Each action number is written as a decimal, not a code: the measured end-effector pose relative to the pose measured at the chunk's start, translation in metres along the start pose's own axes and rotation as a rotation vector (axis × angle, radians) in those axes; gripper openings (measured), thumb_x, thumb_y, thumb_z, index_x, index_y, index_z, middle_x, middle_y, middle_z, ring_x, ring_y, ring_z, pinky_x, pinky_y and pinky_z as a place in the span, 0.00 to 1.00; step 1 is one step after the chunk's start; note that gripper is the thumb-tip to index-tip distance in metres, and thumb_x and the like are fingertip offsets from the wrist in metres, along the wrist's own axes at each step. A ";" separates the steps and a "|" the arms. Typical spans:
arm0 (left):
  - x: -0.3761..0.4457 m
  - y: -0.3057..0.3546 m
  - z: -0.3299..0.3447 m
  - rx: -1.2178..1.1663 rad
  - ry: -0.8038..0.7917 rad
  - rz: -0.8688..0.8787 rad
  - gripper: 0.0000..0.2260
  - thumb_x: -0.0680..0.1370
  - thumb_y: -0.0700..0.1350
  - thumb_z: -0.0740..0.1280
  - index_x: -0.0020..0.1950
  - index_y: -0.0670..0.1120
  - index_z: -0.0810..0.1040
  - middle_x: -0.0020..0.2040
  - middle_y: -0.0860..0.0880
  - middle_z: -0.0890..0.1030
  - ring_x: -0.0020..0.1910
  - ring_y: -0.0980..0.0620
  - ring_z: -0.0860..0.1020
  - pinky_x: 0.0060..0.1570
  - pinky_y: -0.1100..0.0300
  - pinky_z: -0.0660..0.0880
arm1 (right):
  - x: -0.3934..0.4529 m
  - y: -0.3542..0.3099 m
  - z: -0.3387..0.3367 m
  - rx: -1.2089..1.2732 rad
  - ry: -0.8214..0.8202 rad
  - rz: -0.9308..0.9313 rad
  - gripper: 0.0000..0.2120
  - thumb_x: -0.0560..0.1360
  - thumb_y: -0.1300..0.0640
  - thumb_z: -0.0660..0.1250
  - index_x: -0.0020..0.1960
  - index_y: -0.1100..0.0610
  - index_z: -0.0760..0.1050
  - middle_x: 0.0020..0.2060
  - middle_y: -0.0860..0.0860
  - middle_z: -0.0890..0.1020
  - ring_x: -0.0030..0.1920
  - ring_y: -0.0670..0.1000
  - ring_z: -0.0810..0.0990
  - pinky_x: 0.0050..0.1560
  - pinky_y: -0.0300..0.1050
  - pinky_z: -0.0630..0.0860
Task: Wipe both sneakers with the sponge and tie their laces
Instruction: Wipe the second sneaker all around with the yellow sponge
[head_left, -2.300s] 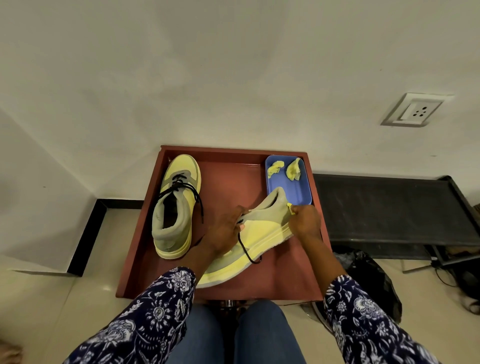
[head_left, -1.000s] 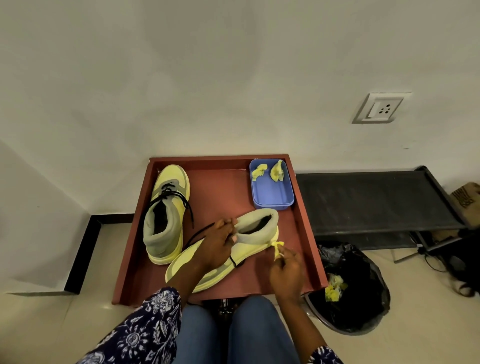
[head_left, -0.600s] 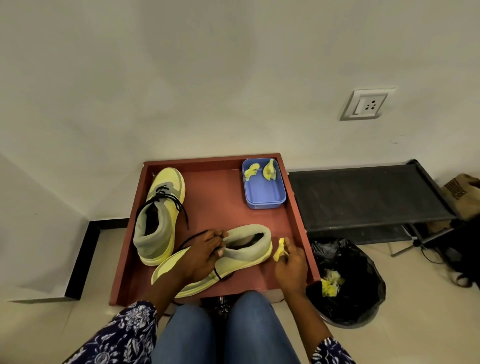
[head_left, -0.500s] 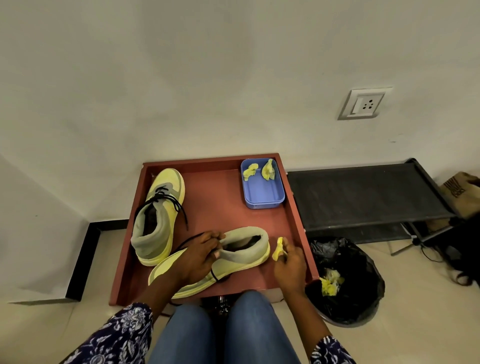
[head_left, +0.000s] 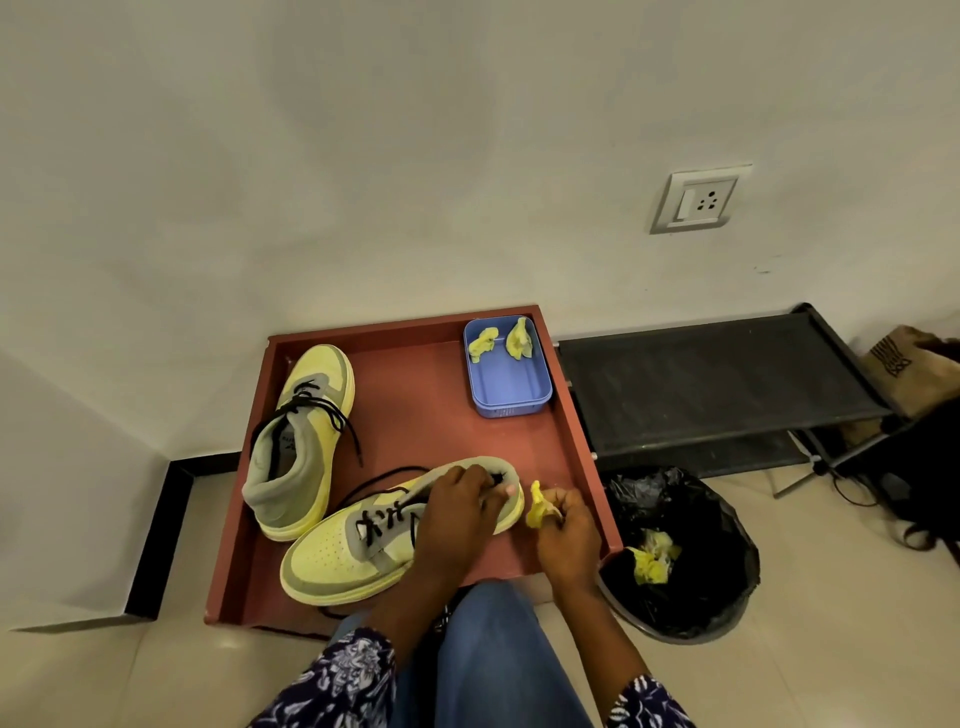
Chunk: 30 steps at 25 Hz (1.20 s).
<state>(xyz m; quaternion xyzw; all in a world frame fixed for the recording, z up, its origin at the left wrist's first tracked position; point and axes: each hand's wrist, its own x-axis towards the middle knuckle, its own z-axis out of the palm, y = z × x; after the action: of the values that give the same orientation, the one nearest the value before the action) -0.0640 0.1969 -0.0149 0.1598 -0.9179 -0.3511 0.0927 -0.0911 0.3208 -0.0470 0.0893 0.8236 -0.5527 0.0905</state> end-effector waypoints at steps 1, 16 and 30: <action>0.002 0.004 0.005 0.018 -0.002 -0.033 0.13 0.76 0.52 0.66 0.44 0.41 0.78 0.42 0.44 0.80 0.43 0.47 0.76 0.42 0.56 0.68 | -0.001 0.000 -0.002 0.012 -0.004 -0.007 0.09 0.74 0.67 0.62 0.42 0.55 0.75 0.41 0.52 0.80 0.43 0.51 0.77 0.40 0.35 0.70; 0.027 0.020 -0.001 -0.083 -0.147 -0.437 0.14 0.72 0.56 0.69 0.36 0.46 0.77 0.42 0.42 0.82 0.45 0.43 0.79 0.39 0.58 0.68 | 0.006 -0.009 0.012 0.258 0.022 0.160 0.12 0.74 0.63 0.66 0.58 0.58 0.78 0.48 0.50 0.80 0.49 0.49 0.77 0.52 0.42 0.73; 0.025 0.013 0.009 0.095 0.017 -0.330 0.16 0.72 0.55 0.69 0.54 0.47 0.79 0.57 0.43 0.72 0.58 0.44 0.71 0.53 0.54 0.70 | 0.012 -0.002 0.047 0.043 0.033 0.172 0.08 0.74 0.66 0.64 0.46 0.64 0.82 0.45 0.54 0.80 0.44 0.51 0.77 0.45 0.38 0.71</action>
<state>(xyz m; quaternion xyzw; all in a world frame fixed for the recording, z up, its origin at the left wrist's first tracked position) -0.0926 0.2023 -0.0115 0.3155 -0.8940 -0.3163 0.0337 -0.1006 0.2765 -0.0654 0.1708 0.8021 -0.5590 0.1220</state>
